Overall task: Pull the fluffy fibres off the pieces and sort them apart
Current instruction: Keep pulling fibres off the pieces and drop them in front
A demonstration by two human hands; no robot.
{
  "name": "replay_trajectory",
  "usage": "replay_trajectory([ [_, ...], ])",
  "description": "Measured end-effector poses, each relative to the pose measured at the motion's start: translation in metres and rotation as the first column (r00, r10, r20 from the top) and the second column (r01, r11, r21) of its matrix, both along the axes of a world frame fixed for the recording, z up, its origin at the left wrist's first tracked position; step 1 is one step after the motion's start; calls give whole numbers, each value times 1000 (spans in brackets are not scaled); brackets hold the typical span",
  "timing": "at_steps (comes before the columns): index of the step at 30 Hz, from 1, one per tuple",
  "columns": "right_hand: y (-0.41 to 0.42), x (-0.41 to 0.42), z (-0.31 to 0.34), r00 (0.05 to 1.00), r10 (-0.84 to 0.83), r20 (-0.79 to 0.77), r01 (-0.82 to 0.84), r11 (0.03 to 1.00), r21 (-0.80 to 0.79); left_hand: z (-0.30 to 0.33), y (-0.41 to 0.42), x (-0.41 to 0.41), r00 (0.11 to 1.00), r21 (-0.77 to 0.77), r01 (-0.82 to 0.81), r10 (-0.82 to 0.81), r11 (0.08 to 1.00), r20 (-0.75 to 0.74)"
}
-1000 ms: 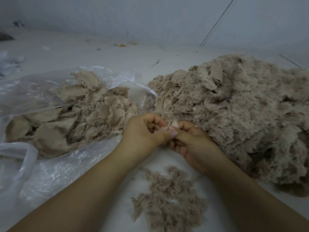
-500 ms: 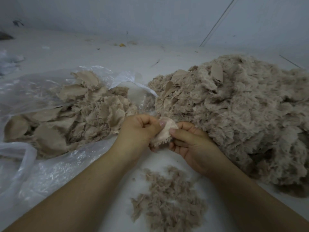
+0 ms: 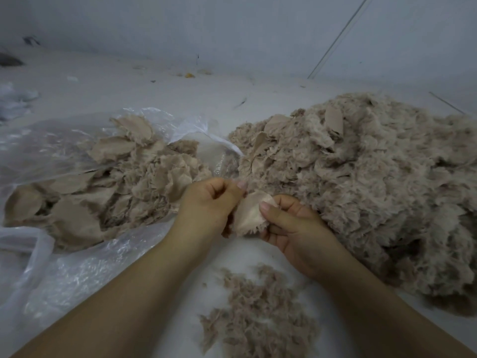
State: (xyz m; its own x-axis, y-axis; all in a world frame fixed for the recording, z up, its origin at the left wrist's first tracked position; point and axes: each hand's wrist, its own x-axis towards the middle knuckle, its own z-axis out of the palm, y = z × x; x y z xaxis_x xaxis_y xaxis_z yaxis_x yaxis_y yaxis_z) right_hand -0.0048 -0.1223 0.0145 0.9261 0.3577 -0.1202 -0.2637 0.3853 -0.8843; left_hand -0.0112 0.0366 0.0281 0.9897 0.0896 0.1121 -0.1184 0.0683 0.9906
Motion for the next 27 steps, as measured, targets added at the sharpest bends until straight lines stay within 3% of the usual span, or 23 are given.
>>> replay_trajectory([
  [3,-2,1,-1,999,41,8,-42,998,55,1,-2,-5,992,39,125,-125,991,4],
  [9,-1,-1,2,998,45,47,-48,997,67,4,-1,-7,970,56,117,-126,992,207],
  [16,-1,-2,2,1000,16,22,-17,999,42,7,3,-7,956,203,32,-89,979,279],
  [23,0,-3,2,999,0,51,0,1000,-18,11,4,-5,923,393,-133,-31,910,384],
  [25,0,-3,2,998,-3,66,5,999,-43,14,9,-5,887,482,-221,-30,848,461],
  [27,0,-3,2,998,-12,69,16,998,-57,17,18,-3,789,622,-412,-81,666,609],
])
